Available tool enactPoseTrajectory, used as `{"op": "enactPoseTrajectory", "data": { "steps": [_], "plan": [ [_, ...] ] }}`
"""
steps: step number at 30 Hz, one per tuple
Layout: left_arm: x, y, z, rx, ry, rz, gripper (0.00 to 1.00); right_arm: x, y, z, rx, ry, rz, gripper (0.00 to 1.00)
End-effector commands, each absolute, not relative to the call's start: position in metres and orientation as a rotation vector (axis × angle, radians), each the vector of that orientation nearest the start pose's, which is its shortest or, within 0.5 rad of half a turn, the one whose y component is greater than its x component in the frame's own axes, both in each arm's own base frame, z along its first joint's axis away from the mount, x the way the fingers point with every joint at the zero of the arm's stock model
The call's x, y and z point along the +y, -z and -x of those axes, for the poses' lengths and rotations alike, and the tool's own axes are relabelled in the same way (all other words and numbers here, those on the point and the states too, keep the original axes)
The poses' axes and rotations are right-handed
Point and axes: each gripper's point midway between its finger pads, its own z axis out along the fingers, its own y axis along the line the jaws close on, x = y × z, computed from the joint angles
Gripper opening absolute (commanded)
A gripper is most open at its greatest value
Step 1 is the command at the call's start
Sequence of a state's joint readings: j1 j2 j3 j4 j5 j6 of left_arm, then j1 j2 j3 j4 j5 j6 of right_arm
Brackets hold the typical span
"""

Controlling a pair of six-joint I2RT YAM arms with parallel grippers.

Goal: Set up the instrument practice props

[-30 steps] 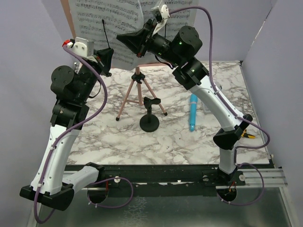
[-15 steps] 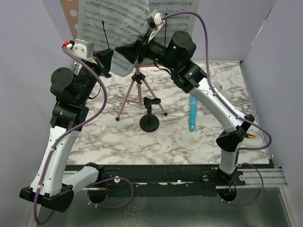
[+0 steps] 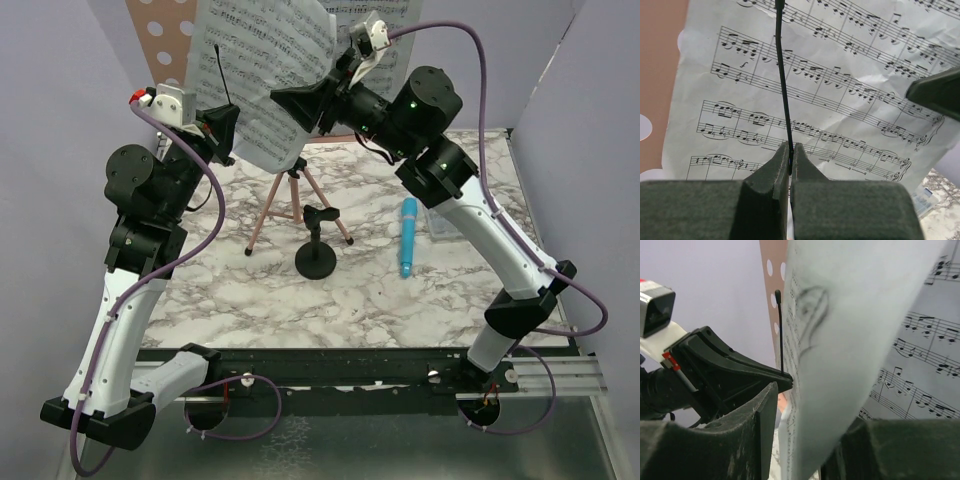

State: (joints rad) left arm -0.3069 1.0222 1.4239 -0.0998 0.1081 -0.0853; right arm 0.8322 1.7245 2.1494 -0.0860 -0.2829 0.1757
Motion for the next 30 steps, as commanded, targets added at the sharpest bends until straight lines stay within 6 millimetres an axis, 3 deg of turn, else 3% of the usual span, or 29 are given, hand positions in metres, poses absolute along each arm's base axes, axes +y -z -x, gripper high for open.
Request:
{"op": "enactPoseTrajectory", "data": {
  "steps": [1, 6, 12, 19, 29, 30],
  "plan": [
    [-0.119, -0.526, -0.305, 1.248, 0.397, -0.246, 0.00, 0.397, -0.567, -0.298, 1.178, -0.971, 0.645, 0.32],
    [-0.122, -0.525, -0.305, 1.249, 0.408, -0.256, 0.00, 0.401, -0.573, -0.300, 1.150, -0.947, 0.676, 0.12],
    [-0.127, -0.526, -0.302, 1.241, 0.424, -0.291, 0.00, 0.413, -0.579, -0.303, 1.116, -0.945, 0.728, 0.01],
    [-0.139, -0.527, -0.297, 1.230, 0.470, -0.359, 0.00, 0.430, -0.582, -0.297, 1.069, -1.030, 0.767, 0.01],
    [-0.143, -0.523, -0.294, 1.228, 0.490, -0.379, 0.00, 0.446, -0.575, -0.295, 1.088, -1.134, 0.762, 0.14],
    [-0.143, -0.524, -0.294, 1.225, 0.487, -0.375, 0.06, 0.446, -0.573, -0.295, 1.094, -1.138, 0.763, 0.17]
  ]
}}
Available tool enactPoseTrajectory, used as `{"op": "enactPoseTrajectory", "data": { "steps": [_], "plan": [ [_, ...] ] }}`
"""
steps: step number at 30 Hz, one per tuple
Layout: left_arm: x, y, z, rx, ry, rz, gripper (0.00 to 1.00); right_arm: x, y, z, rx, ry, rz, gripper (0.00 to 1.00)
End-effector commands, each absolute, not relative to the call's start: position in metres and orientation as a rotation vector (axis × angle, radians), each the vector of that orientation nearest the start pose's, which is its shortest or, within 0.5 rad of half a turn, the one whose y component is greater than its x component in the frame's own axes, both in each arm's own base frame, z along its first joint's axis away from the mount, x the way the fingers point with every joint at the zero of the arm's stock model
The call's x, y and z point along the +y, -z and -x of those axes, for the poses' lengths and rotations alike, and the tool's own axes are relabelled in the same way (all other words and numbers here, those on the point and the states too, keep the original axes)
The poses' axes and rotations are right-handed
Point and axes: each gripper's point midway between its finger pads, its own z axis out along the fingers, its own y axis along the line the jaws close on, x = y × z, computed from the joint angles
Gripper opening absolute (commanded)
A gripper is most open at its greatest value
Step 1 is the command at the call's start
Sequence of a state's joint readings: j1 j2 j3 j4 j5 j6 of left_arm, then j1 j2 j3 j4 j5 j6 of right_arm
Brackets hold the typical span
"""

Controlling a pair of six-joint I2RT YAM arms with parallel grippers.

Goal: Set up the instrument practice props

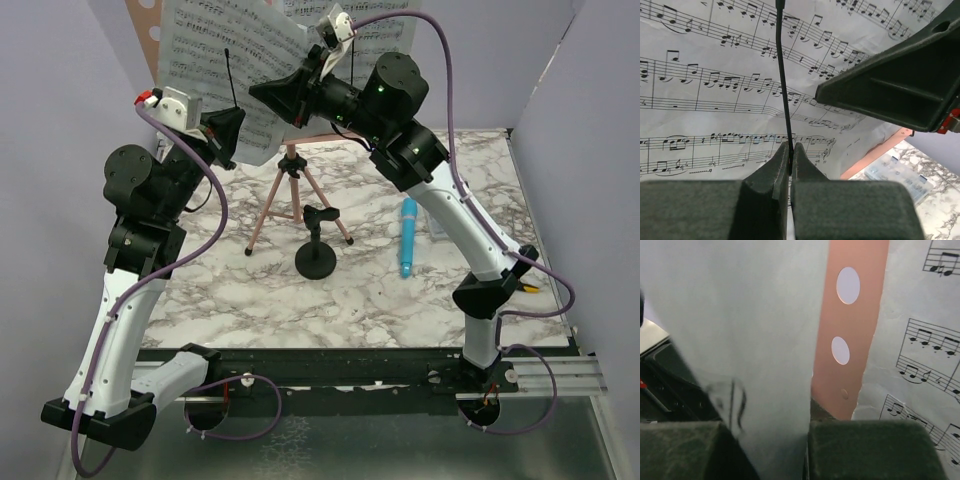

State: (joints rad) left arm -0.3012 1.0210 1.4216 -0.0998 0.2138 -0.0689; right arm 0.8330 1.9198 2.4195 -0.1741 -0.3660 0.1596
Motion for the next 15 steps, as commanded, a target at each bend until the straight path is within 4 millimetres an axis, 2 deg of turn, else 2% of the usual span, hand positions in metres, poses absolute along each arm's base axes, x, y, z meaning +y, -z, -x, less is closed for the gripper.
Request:
{"op": "enactPoseTrajectory", "data": {
  "steps": [1, 3, 5, 9, 11, 15],
  "plan": [
    [-0.142, -0.524, -0.294, 1.225, 0.486, -0.371, 0.16, 0.446, -0.572, -0.295, 1.097, -1.138, 0.764, 0.20],
    [-0.141, -0.524, -0.293, 1.223, 0.482, -0.362, 0.32, 0.445, -0.570, -0.295, 1.106, -1.134, 0.758, 0.24],
    [-0.139, -0.524, -0.293, 1.221, 0.477, -0.354, 0.37, 0.441, -0.568, -0.295, 1.119, -1.128, 0.746, 0.28],
    [-0.136, -0.524, -0.293, 1.218, 0.466, -0.341, 0.38, 0.433, -0.561, -0.294, 1.155, -1.111, 0.724, 0.36],
    [-0.136, -0.524, -0.293, 1.219, 0.466, -0.340, 0.38, 0.430, -0.550, -0.295, 1.190, -1.100, 0.718, 0.37],
    [-0.134, -0.523, -0.294, 1.221, 0.457, -0.337, 0.38, 0.422, -0.541, -0.292, 1.208, -1.088, 0.697, 0.37]
  ]
}}
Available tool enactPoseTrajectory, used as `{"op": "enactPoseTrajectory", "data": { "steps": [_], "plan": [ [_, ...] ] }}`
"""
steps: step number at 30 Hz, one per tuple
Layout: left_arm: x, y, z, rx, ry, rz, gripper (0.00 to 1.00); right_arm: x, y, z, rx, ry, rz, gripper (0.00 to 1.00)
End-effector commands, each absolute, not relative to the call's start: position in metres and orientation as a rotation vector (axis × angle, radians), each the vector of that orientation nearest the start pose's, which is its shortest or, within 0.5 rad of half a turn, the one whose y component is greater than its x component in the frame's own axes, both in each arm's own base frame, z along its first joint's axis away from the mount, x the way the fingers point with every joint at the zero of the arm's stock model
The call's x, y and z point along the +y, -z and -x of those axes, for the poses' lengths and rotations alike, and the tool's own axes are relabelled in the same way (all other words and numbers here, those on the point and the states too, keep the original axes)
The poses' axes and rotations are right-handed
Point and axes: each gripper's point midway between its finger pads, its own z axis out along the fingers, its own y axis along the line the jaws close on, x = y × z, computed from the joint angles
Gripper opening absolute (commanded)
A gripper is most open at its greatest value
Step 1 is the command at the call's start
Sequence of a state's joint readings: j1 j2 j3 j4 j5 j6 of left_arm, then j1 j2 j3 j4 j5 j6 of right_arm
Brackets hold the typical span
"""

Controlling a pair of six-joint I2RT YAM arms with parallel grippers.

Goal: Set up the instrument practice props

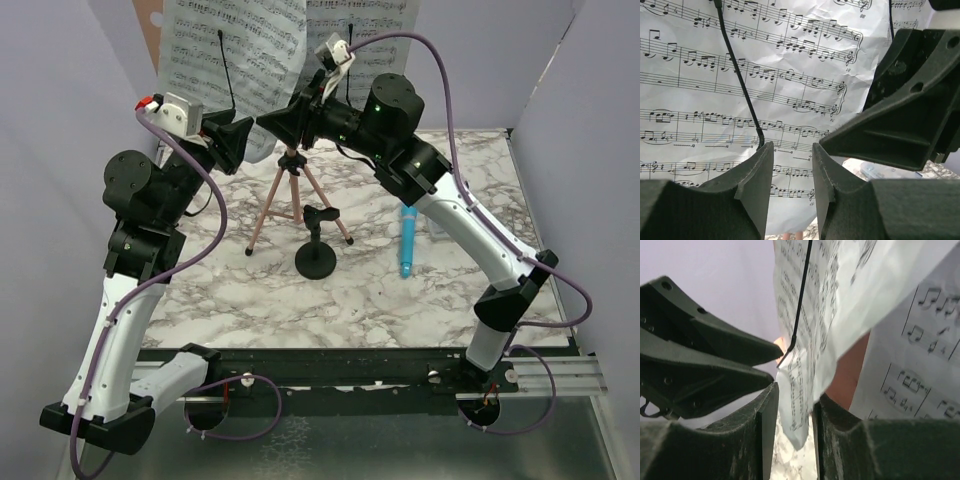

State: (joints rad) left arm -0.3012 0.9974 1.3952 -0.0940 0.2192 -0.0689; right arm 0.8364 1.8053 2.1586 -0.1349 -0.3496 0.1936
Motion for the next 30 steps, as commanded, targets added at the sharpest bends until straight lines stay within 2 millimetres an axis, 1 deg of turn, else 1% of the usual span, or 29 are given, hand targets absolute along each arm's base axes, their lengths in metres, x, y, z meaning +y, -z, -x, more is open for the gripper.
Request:
{"op": "enactPoseTrajectory", "data": {
  "steps": [1, 3, 5, 9, 13, 16, 18, 21, 22, 30],
  "plan": [
    [-0.134, -0.523, -0.294, 1.220, 0.455, -0.335, 0.38, 0.420, -0.539, -0.292, 1.209, -1.085, 0.693, 0.37],
    [-0.132, -0.523, -0.295, 1.221, 0.445, -0.328, 0.38, 0.417, -0.539, -0.292, 1.205, -1.079, 0.685, 0.35],
    [-0.129, -0.524, -0.295, 1.218, 0.432, -0.317, 0.38, 0.417, -0.540, -0.294, 1.203, -1.068, 0.681, 0.31],
    [-0.118, -0.529, -0.297, 1.206, 0.387, -0.266, 0.38, 0.419, -0.541, -0.299, 1.204, -1.047, 0.680, 0.15],
    [-0.107, -0.535, -0.298, 1.189, 0.347, -0.208, 0.38, 0.419, -0.544, -0.304, 1.202, -1.020, 0.676, 0.02],
    [-0.103, -0.537, -0.299, 1.182, 0.330, -0.192, 0.38, 0.416, -0.544, -0.307, 1.205, -0.988, 0.670, 0.00],
    [-0.104, -0.539, -0.301, 1.179, 0.330, -0.198, 0.38, 0.414, -0.545, -0.308, 1.204, -0.970, 0.667, 0.00],
    [-0.111, -0.541, -0.304, 1.178, 0.349, -0.226, 0.29, 0.411, -0.547, -0.309, 1.199, -0.950, 0.669, 0.00],
    [-0.114, -0.541, -0.305, 1.179, 0.362, -0.234, 0.28, 0.410, -0.547, -0.309, 1.197, -0.944, 0.670, 0.00],
    [-0.119, -0.539, -0.319, 1.197, 0.375, -0.227, 0.28, 0.412, -0.554, -0.308, 1.173, -0.923, 0.709, 0.00]
  ]
}}
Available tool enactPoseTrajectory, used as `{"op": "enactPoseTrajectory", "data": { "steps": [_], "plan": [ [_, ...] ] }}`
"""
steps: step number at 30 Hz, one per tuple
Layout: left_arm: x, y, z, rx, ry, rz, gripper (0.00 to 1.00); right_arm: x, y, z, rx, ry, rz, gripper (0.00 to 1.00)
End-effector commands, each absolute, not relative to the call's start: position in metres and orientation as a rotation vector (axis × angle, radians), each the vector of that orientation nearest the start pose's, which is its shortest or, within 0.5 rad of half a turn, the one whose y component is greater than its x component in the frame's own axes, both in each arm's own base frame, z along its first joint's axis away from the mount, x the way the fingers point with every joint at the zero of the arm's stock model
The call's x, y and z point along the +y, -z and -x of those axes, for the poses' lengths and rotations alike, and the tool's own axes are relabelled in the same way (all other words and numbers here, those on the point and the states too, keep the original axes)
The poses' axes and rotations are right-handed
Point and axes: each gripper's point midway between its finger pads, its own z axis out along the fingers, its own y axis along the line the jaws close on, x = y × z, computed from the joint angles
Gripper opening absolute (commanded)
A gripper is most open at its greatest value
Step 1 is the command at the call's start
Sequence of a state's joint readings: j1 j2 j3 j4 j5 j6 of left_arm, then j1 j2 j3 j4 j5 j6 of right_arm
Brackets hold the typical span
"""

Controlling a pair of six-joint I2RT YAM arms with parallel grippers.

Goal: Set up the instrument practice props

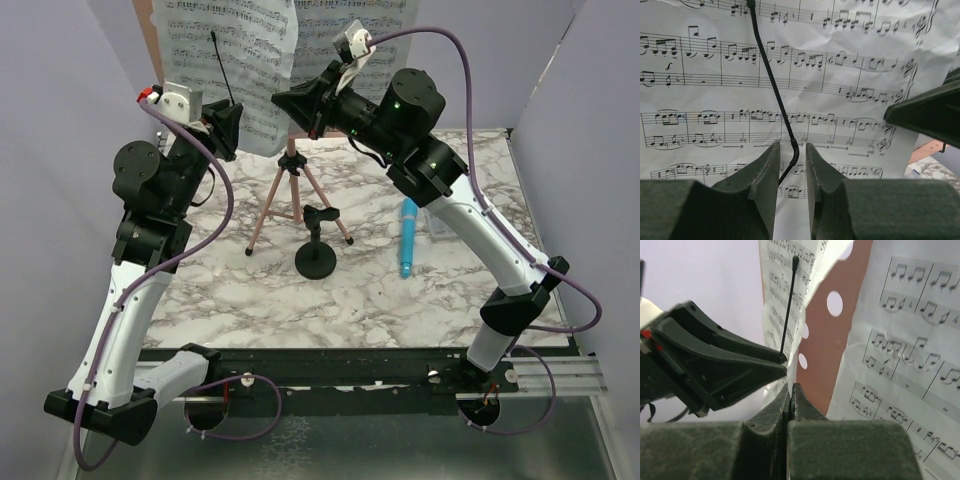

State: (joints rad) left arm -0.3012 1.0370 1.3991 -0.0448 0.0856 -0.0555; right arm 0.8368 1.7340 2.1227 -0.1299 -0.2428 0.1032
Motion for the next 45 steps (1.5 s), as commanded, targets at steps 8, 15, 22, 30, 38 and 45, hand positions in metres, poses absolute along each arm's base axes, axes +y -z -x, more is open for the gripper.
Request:
{"op": "enactPoseTrajectory", "data": {
  "steps": [8, 15, 22, 30, 38, 45],
  "plan": [
    [-0.122, -0.538, -0.324, 1.200, 0.376, -0.235, 0.07, 0.413, -0.559, -0.309, 1.146, -0.901, 0.732, 0.00],
    [-0.123, -0.541, -0.319, 1.187, 0.393, -0.240, 0.00, 0.419, -0.561, -0.312, 1.133, -0.903, 0.745, 0.00],
    [-0.127, -0.540, -0.316, 1.184, 0.408, -0.262, 0.00, 0.426, -0.562, -0.314, 1.123, -0.909, 0.769, 0.00],
    [-0.129, -0.539, -0.315, 1.183, 0.416, -0.271, 0.00, 0.436, -0.556, -0.315, 1.122, -0.933, 0.795, 0.00],
    [-0.123, -0.539, -0.312, 1.180, 0.400, -0.249, 0.29, 0.435, -0.556, -0.314, 1.123, -0.939, 0.788, 0.01],
    [-0.119, -0.540, -0.305, 1.171, 0.390, -0.239, 0.40, 0.432, -0.558, -0.310, 1.112, -0.952, 0.781, 0.21]
  ]
}}
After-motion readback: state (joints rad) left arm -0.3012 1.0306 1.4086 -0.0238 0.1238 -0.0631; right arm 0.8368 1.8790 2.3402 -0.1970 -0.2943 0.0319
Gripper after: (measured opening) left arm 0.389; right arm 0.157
